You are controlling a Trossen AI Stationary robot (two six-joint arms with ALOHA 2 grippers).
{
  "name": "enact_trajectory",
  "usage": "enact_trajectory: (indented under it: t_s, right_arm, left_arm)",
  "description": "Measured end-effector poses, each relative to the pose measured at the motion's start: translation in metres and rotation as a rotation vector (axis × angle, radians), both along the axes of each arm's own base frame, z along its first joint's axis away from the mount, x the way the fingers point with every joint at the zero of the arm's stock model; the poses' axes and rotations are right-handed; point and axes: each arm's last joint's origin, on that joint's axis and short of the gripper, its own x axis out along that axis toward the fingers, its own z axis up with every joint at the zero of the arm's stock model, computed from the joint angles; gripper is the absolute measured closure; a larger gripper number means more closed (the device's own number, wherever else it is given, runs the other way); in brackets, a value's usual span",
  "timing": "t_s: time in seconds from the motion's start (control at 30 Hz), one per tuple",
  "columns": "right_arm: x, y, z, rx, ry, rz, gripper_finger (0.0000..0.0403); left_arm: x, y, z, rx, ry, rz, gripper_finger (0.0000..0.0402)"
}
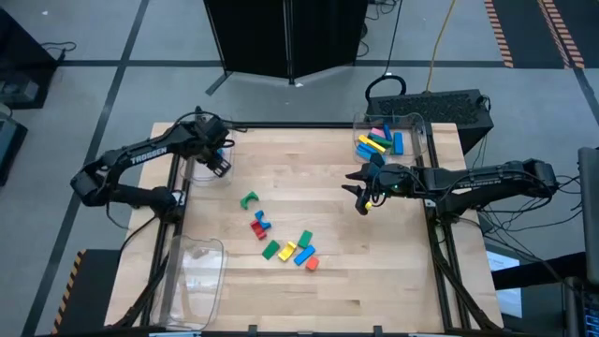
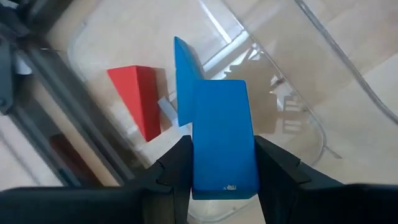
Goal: Sort blocks by size
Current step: Put the blue triangle block into the top left transparent bin, then put the green triangle block into the top left transparent bin
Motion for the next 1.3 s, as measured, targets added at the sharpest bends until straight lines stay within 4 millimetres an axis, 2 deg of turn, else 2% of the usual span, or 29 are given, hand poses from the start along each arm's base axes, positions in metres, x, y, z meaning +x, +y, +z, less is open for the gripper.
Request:
enact_trajectory:
  t_s: [0.37,0.63,0.97,1.3]
  right_arm:
    - [0.000,0.000,0.000,0.000,0.000,0.000,0.0250]
    - [0.000,0.000,0.000,0.000,0.000,0.000,0.0250]
    - [-0.001,0.000,-0.001,0.001,0.017,0.000,0.0250]
    - [-0.001,0.000,-0.001,0.001,0.017,0.000,0.0250]
  left_arm:
    - [0.008,0.008,-0.020,-0.073,0.057,-0.009,0.0261]
    - [0.011,0.011,-0.020,-0.049,0.036,-0.025,0.0239]
    - [0.011,0.011,-0.020,-0.048,0.038,-0.028,0.0191]
    - [0.010,0.010,-0.019,-0.044,0.046,-0.030,0.0187]
